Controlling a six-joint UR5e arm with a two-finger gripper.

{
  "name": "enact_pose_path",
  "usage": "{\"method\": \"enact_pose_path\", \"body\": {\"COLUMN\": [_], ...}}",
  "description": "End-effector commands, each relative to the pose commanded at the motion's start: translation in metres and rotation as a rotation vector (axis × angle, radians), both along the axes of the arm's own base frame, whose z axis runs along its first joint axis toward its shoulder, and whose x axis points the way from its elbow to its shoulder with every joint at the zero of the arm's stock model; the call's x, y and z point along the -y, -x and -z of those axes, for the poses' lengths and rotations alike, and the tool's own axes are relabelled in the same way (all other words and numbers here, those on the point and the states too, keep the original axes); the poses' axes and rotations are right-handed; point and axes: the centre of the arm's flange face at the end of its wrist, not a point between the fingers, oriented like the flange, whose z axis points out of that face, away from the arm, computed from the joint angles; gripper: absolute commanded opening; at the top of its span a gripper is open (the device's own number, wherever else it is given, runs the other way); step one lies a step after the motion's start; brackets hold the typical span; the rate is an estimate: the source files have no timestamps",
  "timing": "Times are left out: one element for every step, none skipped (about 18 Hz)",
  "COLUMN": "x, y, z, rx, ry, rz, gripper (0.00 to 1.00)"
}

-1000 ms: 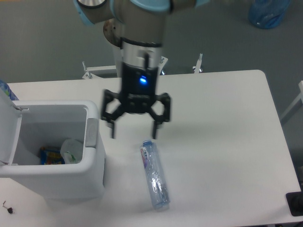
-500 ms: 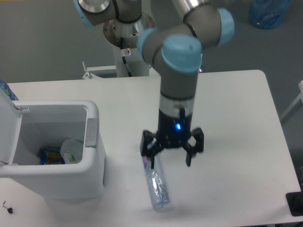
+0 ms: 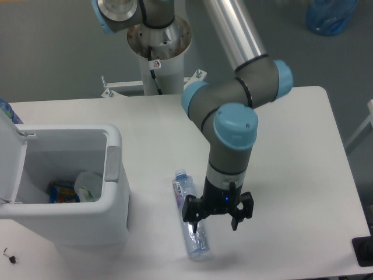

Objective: Place the trash in the trash can
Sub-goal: 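Move the open gripper over the water bottle, then lower the gripper around the bottle's cap end and close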

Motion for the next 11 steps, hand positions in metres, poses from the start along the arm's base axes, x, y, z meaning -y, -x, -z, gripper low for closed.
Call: {"method": "enact_pose_path", "body": {"x": [-0.006,-0.009,-0.011,-0.012,-0.013,-0.015,-0.018,-0.025,-0.029,-0.034,-0.038], "y": [-0.006,-0.009,-0.009,-0.008,-0.008,-0.007,-0.009,-0.013,-0.013,-0.014,-0.017], "z": [0.007,0.012,0.015,0.018,0.022,0.028,0.033,0.039,0.046,0.051,0.054], "rx": [-0.005,-0.005,-0.001,0.002,0.008,0.014,0.016,0.01,0.003,-0.007,-0.014], "ry": [0.019,0.029,0.031,0.033,0.037,0.041,0.047,0.06,0.075,0.09,0.1], "rz": [0.009,0.014,0.012,0.009,0.005,-0.002,0.0,0.011,0.013,0.017,0.022], "gripper": [0.99,0.99,0.99,0.99,0.99,0.99,0.99,0.99,1.0,0.99,0.99]}}
